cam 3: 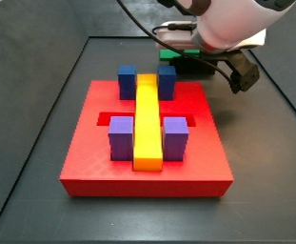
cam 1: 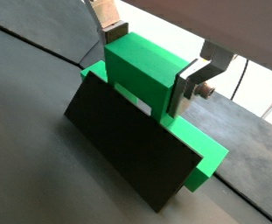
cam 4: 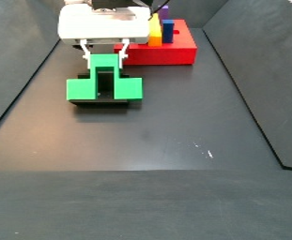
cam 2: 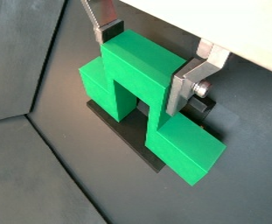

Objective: Pick up the green object. Move up. Place the green object on the fixture. Regrasp the green object. Move to above the board. Insert the green object.
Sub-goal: Regrasp the green object, then move to above the board.

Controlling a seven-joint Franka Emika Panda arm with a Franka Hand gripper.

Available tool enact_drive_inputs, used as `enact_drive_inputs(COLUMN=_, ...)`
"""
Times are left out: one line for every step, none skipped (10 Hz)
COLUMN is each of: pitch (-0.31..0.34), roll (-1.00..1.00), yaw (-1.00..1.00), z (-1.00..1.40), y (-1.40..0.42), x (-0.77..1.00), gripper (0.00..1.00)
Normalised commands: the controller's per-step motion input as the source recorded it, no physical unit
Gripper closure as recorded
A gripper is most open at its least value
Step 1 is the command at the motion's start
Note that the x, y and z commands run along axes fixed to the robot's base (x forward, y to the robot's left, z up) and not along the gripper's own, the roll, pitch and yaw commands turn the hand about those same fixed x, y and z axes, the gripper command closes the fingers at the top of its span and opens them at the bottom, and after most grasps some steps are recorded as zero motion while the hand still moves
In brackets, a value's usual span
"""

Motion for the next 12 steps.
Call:
enact_drive_inputs(pitch=0.000, roll=0.00, yaw=0.00, z=0.00, y=0.00, x=0.00, gripper=1.00)
enact_drive_inputs(pitch=0.000, roll=0.00, yaw=0.00, z=0.00, y=0.00, x=0.00, gripper=1.00)
enact_drive_inputs(pitch=0.000, roll=0.00, yaw=0.00, z=0.00, y=0.00, x=0.00, gripper=1.00)
enact_drive_inputs(pitch=0.000, roll=0.00, yaw=0.00, z=0.00, y=0.00, x=0.00, gripper=1.00)
enact_drive_inputs(pitch=0.000, roll=0.00, yaw=0.00, z=0.00, y=0.00, x=0.00, gripper=1.00)
enact_drive_inputs(pitch=0.000, roll=0.00, yaw=0.00, z=0.00, y=0.00, x=0.00, gripper=1.00)
enact_drive_inputs(pitch=0.000, roll=0.00, yaw=0.00, z=0.00, y=0.00, x=0.00, gripper=1.00)
enact_drive_inputs(pitch=0.000, roll=0.00, yaw=0.00, z=0.00, y=0.00, x=0.00, gripper=1.00)
enact_drive_inputs(pitch=0.000, roll=0.00, yaw=0.00, z=0.00, y=0.00, x=0.00, gripper=1.00)
enact_drive_inputs(pitch=0.000, roll=0.00, yaw=0.00, z=0.00, y=0.00, x=0.00, gripper=1.00)
enact_drive_inputs(pitch=0.000, roll=0.00, yaw=0.00, z=0.00, y=0.00, x=0.00, gripper=1.00)
enact_drive_inputs(pitch=0.000, roll=0.00, yaw=0.00, z=1.40, y=0.00, x=0.00, gripper=1.00)
